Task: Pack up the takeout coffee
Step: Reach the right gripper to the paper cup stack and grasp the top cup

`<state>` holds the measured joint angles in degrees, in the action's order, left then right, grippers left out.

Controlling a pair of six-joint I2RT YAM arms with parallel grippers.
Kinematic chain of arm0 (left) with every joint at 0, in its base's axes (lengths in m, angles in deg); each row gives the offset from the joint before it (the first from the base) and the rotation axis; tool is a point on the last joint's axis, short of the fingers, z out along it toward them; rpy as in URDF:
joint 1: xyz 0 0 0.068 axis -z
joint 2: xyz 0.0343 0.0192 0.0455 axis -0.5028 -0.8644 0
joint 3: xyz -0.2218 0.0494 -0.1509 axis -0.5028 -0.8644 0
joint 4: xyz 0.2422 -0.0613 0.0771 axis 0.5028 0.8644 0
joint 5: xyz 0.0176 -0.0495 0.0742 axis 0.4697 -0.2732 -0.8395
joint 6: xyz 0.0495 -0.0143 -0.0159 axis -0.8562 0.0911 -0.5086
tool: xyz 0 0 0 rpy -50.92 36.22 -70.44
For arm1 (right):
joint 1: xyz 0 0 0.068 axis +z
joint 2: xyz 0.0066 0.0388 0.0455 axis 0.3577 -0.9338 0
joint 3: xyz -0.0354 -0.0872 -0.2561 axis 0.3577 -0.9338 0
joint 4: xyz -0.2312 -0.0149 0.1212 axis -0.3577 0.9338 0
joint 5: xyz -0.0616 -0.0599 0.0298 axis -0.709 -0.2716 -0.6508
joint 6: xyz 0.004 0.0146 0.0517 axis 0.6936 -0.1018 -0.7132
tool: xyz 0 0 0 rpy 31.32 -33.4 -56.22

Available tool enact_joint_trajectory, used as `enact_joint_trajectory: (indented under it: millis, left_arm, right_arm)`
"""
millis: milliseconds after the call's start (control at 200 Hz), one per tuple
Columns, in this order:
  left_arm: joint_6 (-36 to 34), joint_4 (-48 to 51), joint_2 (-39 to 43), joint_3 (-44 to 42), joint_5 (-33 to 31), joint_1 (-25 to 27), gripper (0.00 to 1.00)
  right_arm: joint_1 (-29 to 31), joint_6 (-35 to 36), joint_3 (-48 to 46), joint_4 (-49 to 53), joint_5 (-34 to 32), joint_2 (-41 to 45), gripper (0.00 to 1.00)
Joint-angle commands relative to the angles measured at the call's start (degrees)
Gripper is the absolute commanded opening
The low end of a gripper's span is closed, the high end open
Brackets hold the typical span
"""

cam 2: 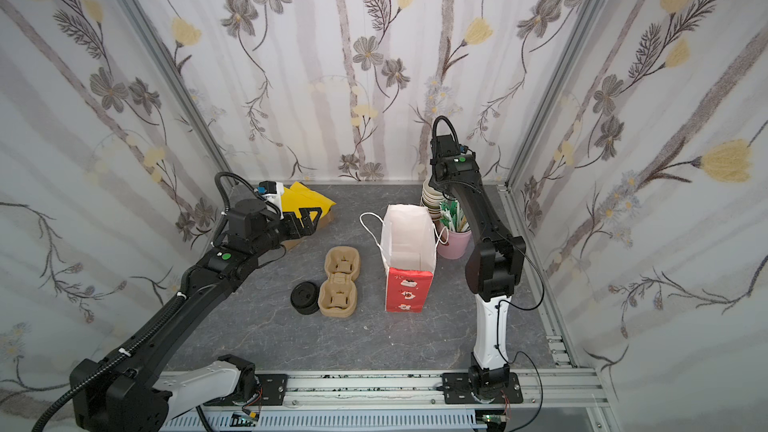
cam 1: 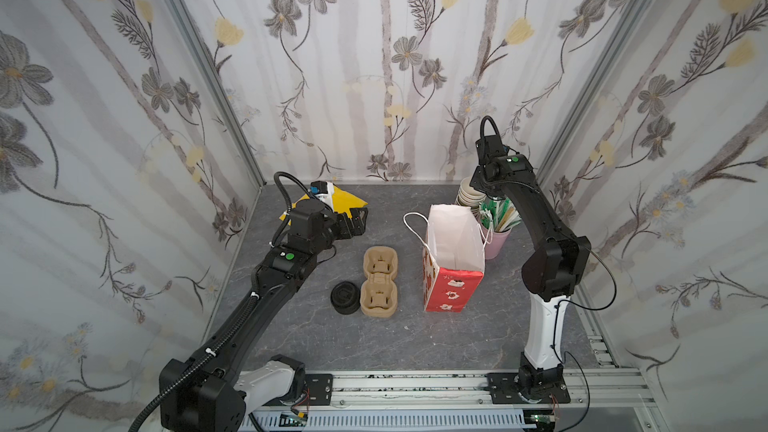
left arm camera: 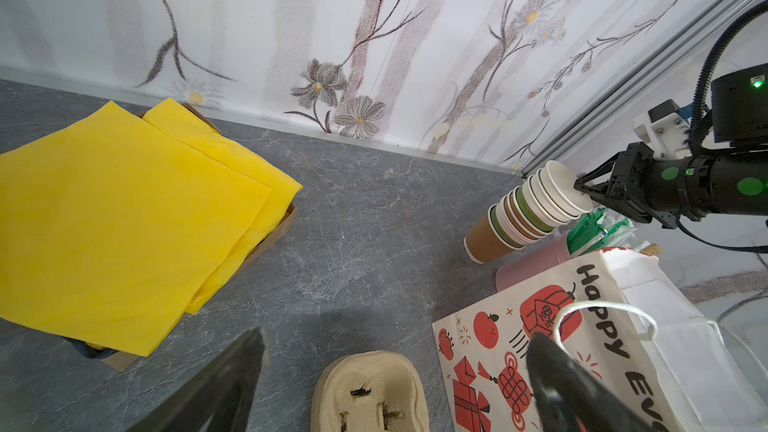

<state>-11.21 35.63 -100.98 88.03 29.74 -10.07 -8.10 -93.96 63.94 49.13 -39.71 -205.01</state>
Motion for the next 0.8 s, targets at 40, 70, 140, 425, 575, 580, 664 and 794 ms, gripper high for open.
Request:
enact_joint_trajectory:
  millis: [40,70,140,425,575,580,664,794]
  left_arm:
    - [0.5,-2.0,0.3,0.0,-0.5,0.0,1.0]
    - [0.6,-2.0,0.2,0.0,-0.5,0.0,1.0]
    - [0.6,-2.0,0.3,0.1,-0.5,-0.1,1.0]
    - [1.0,-2.1,0.5,-0.1,-0.6,0.0,1.0]
    - [1.1,-2.2,0.8,-0.1,-0.8,0.1,1.0]
    - [1.1,-2.2,0.8,-0.1,-0.8,0.1,1.0]
    - [1.1,-2.2,1.1,-0.3,-1.1,0.0,1.0]
    - [1.2,-2.2,1.6,-0.7,-1.2,0.0,1.0]
  right_arm:
    - [-0.1,0.4,0.5,-2.3,0.1,-0.5,0.23]
    - [-0.1,0.4,0.5,-2.3,0.1,-0.4,0.21]
    - [-0.1,0.5,0.5,-2.4,0.1,-0.3,0.18]
    - [-0.5,1.0,0.5,-2.9,1.6,0.3,0.01]
    - [-0.9,0.5,0.5,-3.0,2.9,1.1,0.0]
    - [-0.9,0.5,0.5,-3.0,2.9,1.2,0.0]
    - [-0.9,0.2,0.5,-3.3,3.9,2.1,0.0]
    - [-0.7,0.0,0.5,-4.2,4.6,3.7,0.0]
